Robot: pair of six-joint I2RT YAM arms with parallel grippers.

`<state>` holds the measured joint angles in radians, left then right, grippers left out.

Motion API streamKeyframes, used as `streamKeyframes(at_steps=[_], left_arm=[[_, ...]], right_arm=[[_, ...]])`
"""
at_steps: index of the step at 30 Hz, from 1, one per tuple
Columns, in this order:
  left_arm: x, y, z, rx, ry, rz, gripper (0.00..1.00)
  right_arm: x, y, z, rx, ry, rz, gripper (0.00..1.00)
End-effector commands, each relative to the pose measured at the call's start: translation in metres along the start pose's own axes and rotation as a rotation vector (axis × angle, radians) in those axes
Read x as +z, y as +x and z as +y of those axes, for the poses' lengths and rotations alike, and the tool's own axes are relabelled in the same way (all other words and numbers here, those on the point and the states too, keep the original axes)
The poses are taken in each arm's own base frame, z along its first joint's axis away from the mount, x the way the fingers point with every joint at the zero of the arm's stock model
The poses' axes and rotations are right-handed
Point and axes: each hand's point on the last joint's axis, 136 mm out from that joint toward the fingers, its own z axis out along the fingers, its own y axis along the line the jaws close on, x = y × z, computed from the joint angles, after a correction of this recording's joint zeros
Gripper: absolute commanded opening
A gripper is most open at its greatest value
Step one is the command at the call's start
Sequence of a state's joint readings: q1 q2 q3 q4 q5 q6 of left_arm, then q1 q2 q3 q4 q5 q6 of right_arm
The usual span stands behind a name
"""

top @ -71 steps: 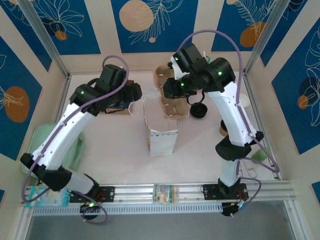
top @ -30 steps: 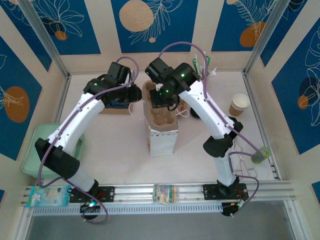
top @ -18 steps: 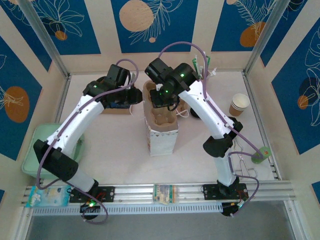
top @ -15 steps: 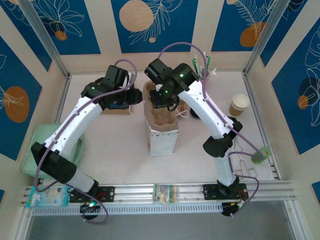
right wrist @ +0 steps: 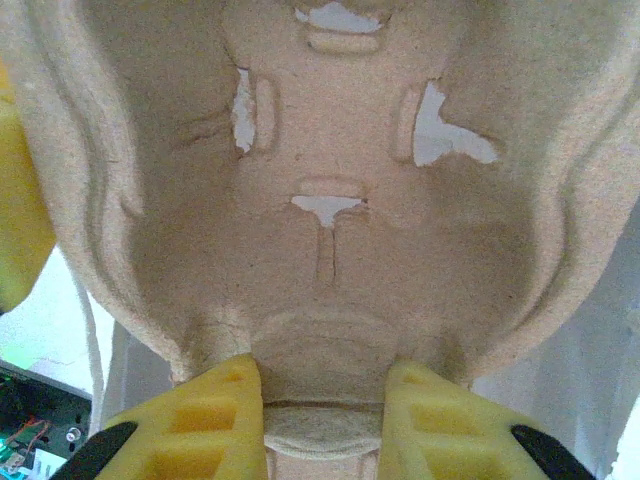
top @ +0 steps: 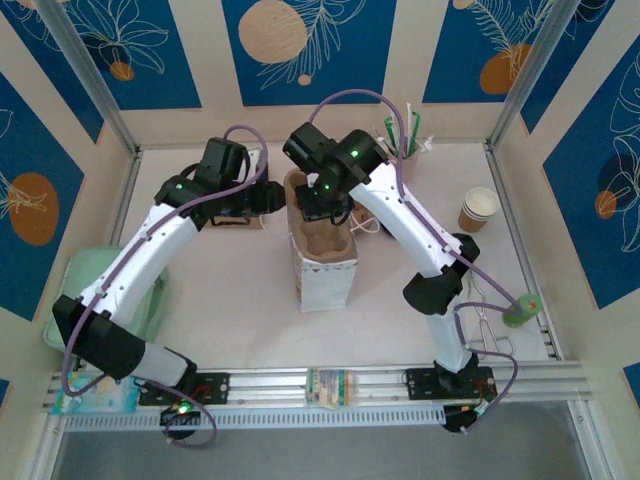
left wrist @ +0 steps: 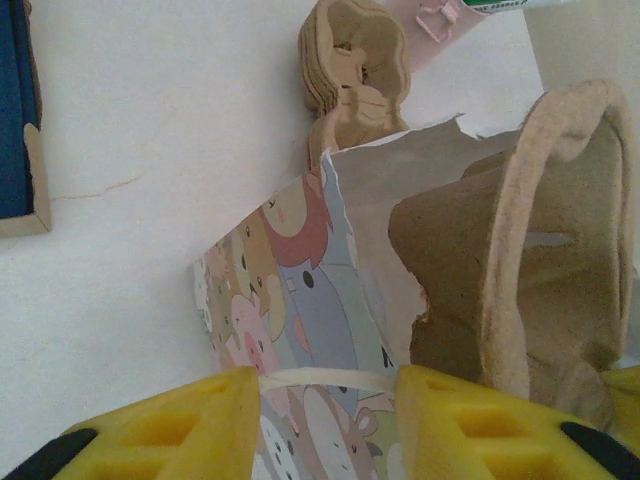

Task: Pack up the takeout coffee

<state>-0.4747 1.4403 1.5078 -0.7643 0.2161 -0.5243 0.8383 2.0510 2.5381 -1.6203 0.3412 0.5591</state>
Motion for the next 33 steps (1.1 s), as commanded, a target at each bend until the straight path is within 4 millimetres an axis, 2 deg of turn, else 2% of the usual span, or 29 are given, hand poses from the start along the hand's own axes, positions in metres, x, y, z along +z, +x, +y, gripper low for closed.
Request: streamKeyframes(at_steps=[1, 12, 23, 33], left_arm=[[-0.009, -0.002, -0.006, 0.012, 0.052, -0.024, 0.41], [-0.016, 0.002, 0.001, 0.005, 0.037, -0.039, 0.36], [-0.019, 0.005, 0.006, -0.005, 0.028, -0.045, 0.35], [-0.024, 0.005, 0.011, -0.006, 0.012, -0.058, 0.35]], right_arm=[[0.003, 0.007, -0.005, 0.014, 0.038, 0.026, 0.24], [0.010, 0.000, -0.008, 0.016, 0.057, 0.010, 0.24], [0.011, 0.014, -0.009, 0.012, 0.098, 0.024, 0.23], [0.020, 0.021, -0.008, 0.020, 0.101, 0.056, 0.23]])
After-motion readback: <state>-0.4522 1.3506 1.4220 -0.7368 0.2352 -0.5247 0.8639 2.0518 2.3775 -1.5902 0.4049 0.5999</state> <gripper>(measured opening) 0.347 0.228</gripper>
